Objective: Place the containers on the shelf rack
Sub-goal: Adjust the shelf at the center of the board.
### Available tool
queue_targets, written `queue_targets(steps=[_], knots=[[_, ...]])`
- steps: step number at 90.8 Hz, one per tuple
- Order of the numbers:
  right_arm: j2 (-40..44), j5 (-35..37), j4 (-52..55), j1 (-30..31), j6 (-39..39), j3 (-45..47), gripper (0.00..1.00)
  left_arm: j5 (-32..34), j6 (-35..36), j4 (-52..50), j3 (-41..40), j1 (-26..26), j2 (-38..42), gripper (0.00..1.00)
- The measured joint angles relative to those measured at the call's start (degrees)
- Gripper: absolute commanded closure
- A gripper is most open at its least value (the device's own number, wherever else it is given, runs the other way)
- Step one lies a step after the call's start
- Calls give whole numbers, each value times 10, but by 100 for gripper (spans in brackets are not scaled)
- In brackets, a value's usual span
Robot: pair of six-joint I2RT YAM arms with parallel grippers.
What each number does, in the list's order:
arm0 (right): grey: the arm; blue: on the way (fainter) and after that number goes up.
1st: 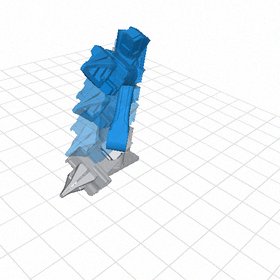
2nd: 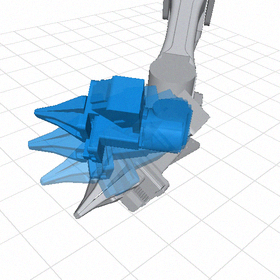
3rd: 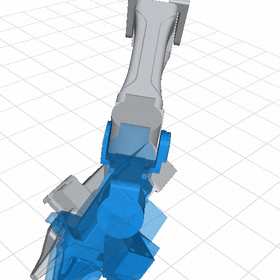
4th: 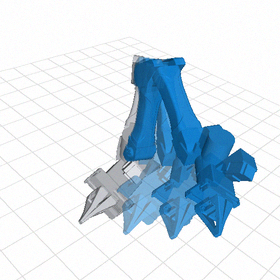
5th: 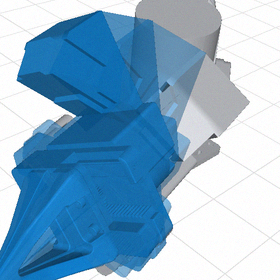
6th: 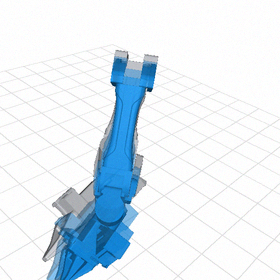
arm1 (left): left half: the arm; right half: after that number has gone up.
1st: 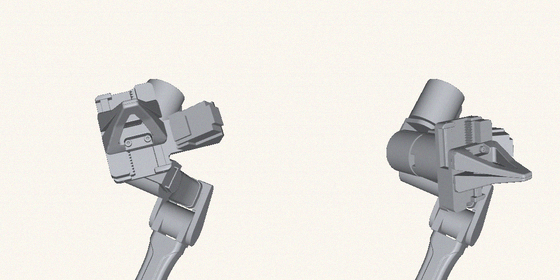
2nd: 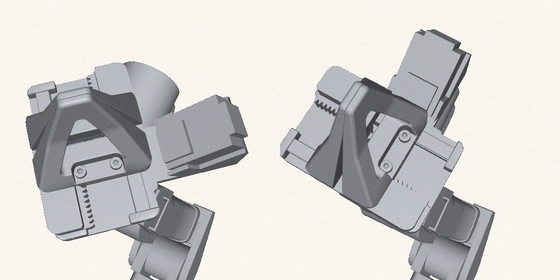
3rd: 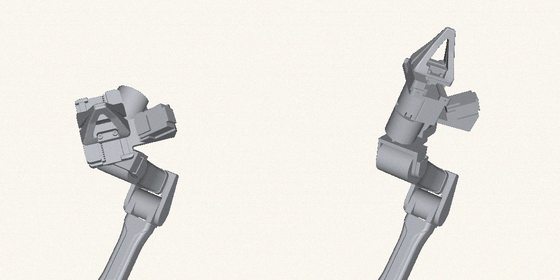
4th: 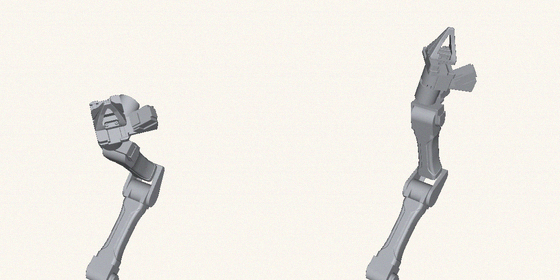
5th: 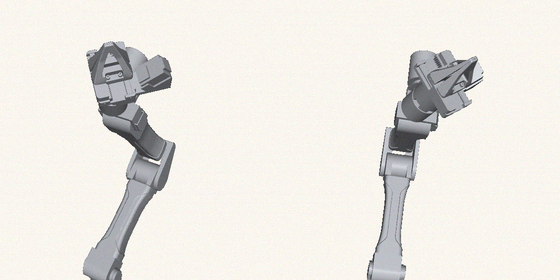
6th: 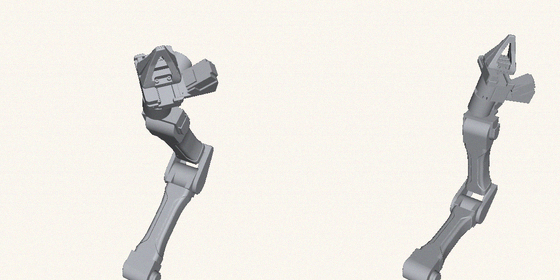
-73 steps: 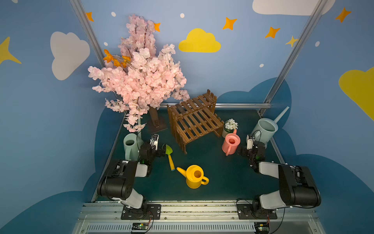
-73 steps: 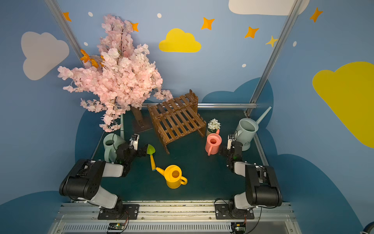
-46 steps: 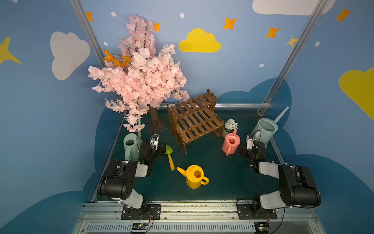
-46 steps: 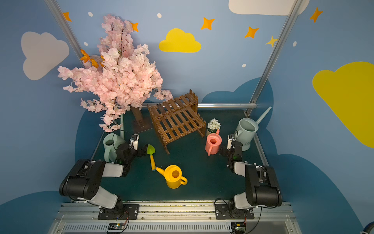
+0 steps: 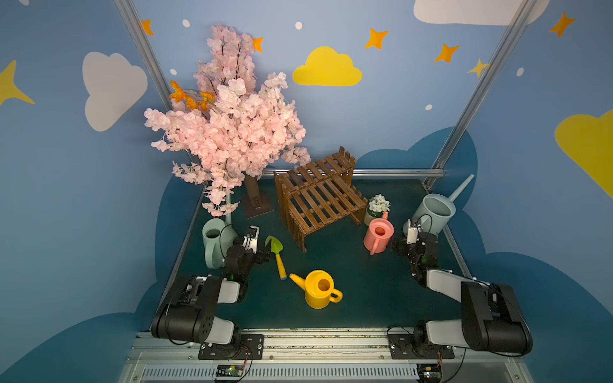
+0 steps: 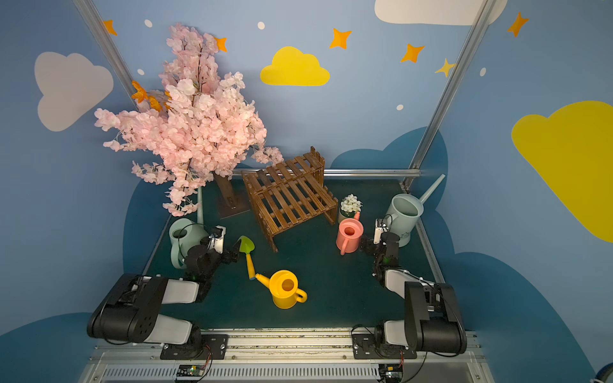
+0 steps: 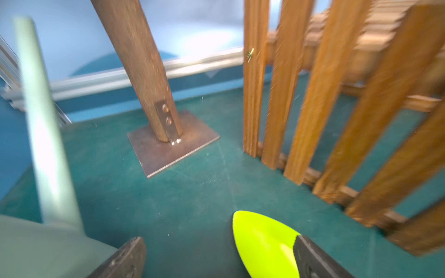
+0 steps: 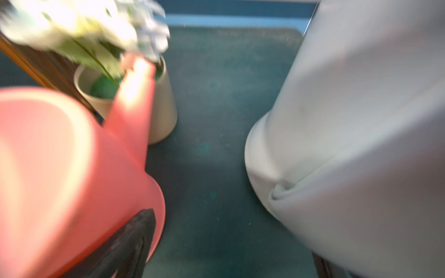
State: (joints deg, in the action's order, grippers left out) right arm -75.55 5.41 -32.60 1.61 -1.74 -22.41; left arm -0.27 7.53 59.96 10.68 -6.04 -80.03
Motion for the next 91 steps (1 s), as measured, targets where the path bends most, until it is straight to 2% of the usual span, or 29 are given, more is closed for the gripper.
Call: queue_targets(steps=[31,47,57,67,75,91], knots=[[238,12,135,0,31,24,2,40,38,-73,-6,-59,240,0],[345,1,200,0,67,24,2,76,29,-157,4,-108,315,0],[389,-15,249,2,94,9,5,97,11,-265,62,-158,329,0],[387,-32,321,9,119,-54,13,110,-38,-407,163,-203,332,1],[351,-44,395,24,133,-143,17,119,-94,-530,253,-228,322,3],[188,-49,549,108,135,-381,27,110,-207,-752,408,-252,243,14]])
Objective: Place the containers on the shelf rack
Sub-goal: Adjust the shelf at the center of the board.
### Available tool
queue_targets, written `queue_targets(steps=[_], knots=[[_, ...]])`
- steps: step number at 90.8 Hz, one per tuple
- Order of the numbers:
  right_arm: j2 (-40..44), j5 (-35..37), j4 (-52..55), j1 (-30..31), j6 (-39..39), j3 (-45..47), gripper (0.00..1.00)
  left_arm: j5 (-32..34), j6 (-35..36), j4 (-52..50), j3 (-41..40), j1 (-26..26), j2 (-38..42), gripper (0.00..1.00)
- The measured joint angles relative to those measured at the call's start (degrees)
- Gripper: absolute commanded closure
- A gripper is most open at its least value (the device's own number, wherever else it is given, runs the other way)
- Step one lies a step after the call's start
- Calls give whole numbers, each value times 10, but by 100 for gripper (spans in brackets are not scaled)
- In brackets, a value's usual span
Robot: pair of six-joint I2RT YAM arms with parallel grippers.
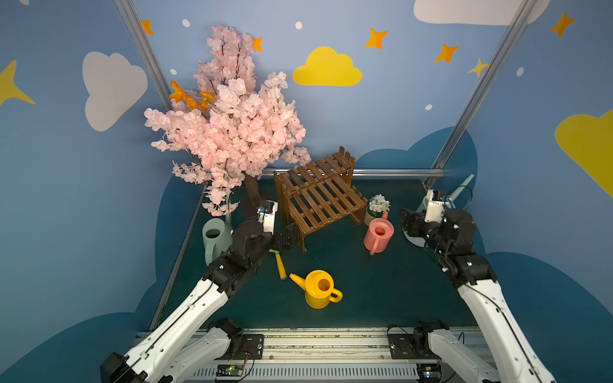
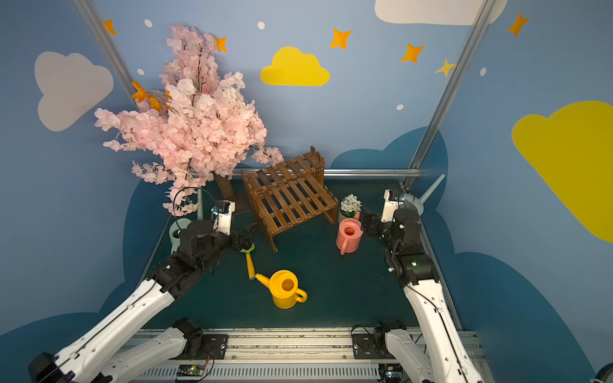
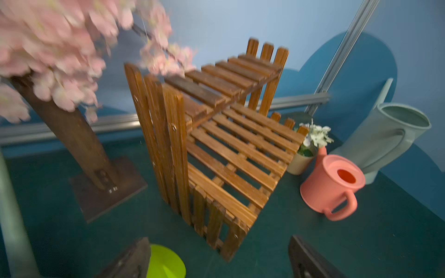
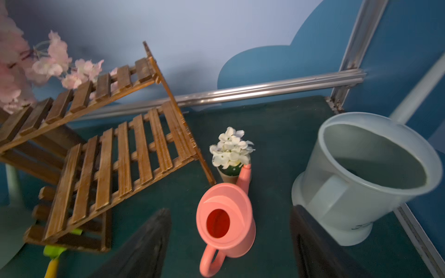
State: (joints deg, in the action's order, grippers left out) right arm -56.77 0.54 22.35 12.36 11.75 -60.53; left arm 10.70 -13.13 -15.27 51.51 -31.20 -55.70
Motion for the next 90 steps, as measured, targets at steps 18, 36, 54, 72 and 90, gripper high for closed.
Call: queue_targets(steps=[18,36,54,72,90], knots=[[-188,3,121,68,-17,-161,28,-35,-66,-135,78,-7,-97,17],[-334,2,191,77,-42,-268,27,-76,-92,-147,91,2,-168,20],[-440,0,225,76,-67,-368,26,-114,-103,-133,95,41,-221,27],[-518,-1,251,70,-85,-435,29,-142,-106,-116,99,56,-249,29],[-567,-7,268,71,-92,-483,36,-164,-111,-110,99,58,-255,26]])
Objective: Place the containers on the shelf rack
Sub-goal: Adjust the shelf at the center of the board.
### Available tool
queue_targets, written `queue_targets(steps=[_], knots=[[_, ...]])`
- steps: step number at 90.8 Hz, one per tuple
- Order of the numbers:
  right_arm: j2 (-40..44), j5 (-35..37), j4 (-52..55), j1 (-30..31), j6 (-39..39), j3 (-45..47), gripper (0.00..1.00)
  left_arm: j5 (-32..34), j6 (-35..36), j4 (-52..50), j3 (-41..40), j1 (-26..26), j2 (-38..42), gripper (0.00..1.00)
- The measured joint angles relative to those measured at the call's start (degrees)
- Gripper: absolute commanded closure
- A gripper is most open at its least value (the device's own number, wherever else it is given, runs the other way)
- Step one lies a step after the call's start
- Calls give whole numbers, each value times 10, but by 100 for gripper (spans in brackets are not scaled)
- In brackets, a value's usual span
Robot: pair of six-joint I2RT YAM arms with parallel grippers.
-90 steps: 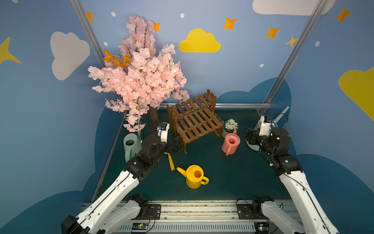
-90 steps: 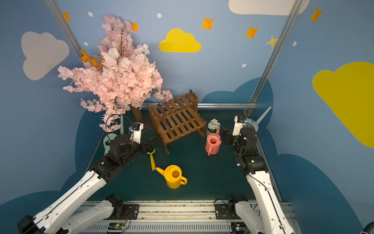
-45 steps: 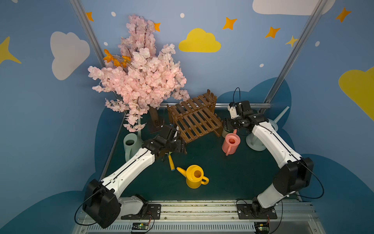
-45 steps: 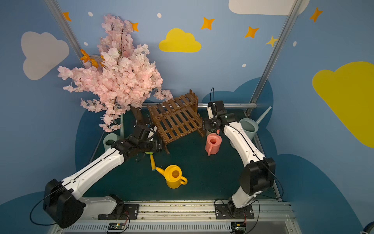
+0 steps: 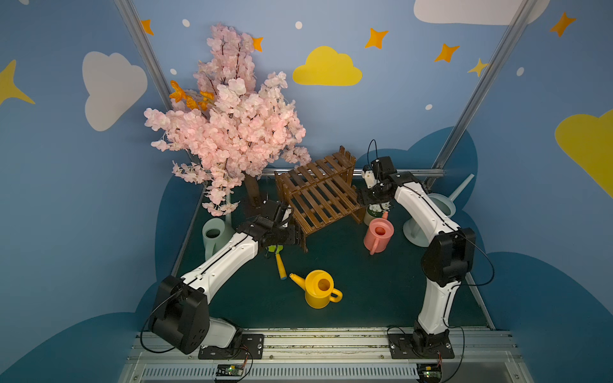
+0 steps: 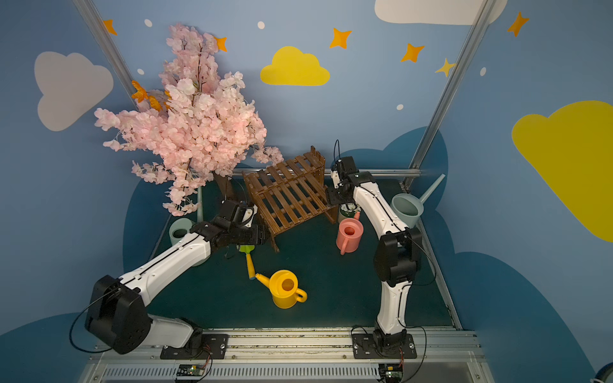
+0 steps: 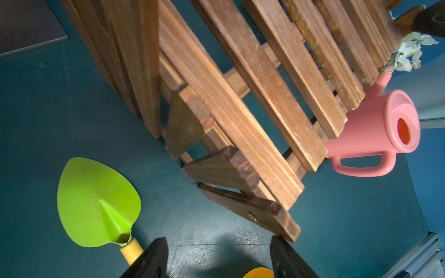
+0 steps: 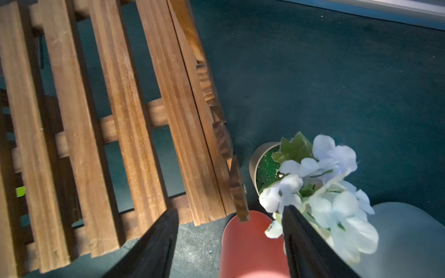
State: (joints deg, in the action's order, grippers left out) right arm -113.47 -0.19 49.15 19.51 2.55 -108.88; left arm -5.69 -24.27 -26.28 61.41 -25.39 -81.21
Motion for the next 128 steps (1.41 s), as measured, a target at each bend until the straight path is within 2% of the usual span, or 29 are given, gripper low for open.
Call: queue_targets(steps=[26,35,52,56,61,71,88,108,128], knots=[[-18,3,15,12,4,-7,47,-23,-6,8,11,9,10,15],[-18,8,15,12,7,-7,49,-28,-7,13,18,12,16,14],[-18,14,17,13,15,-7,58,-39,-9,23,25,15,15,16],[-18,16,17,14,16,-7,61,-39,-8,22,27,16,12,18],[-18,19,17,15,18,-7,63,-39,-8,22,30,17,6,25],[-18,31,19,24,24,-7,68,-37,-6,22,42,18,-17,45],[-15,62,19,42,40,-3,79,-31,9,12,53,22,-44,68],[18,93,22,55,65,41,87,-12,5,-10,67,29,-45,81],[84,126,11,75,104,128,89,-9,24,-40,92,33,-59,83]])
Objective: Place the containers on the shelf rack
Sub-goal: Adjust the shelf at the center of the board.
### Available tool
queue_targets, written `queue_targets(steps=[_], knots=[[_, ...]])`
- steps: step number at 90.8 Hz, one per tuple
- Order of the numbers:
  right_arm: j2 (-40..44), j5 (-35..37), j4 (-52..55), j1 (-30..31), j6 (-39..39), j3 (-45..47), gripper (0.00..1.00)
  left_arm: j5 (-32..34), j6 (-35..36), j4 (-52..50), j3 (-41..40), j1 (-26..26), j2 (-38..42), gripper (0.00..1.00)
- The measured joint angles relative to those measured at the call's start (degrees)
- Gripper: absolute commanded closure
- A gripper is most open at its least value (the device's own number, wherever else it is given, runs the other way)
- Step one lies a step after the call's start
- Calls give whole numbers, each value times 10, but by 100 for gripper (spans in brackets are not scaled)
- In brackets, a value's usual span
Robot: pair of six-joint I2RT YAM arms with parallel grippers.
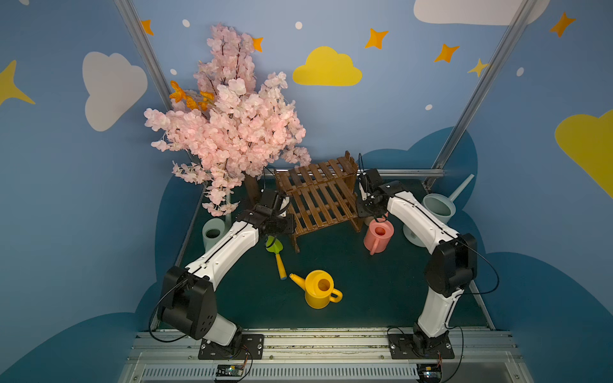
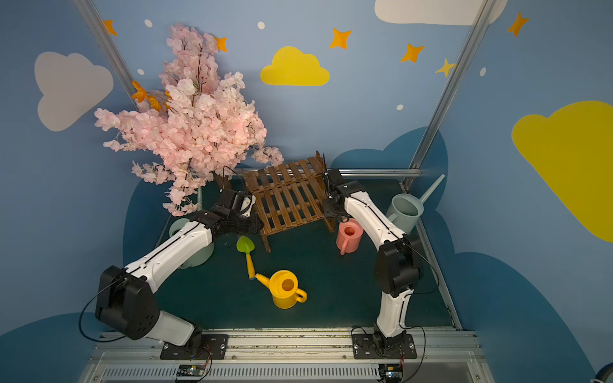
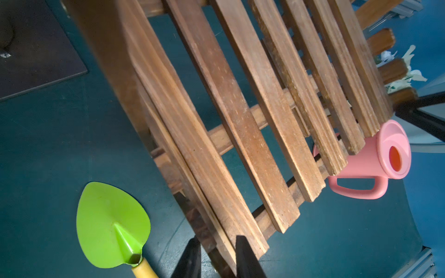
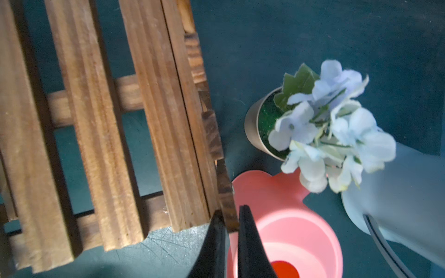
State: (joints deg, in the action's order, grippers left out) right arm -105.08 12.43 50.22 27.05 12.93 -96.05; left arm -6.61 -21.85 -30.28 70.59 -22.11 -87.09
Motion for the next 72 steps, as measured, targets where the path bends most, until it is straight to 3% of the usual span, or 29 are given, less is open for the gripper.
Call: queue_targets(steps=[23,72], knots=[[69,23,-21,10,47,89,89,-5,26,-15,46,3,-40,83],[75,32,-27,8,75,98,87,1,67,-45,127,9,-106,78]])
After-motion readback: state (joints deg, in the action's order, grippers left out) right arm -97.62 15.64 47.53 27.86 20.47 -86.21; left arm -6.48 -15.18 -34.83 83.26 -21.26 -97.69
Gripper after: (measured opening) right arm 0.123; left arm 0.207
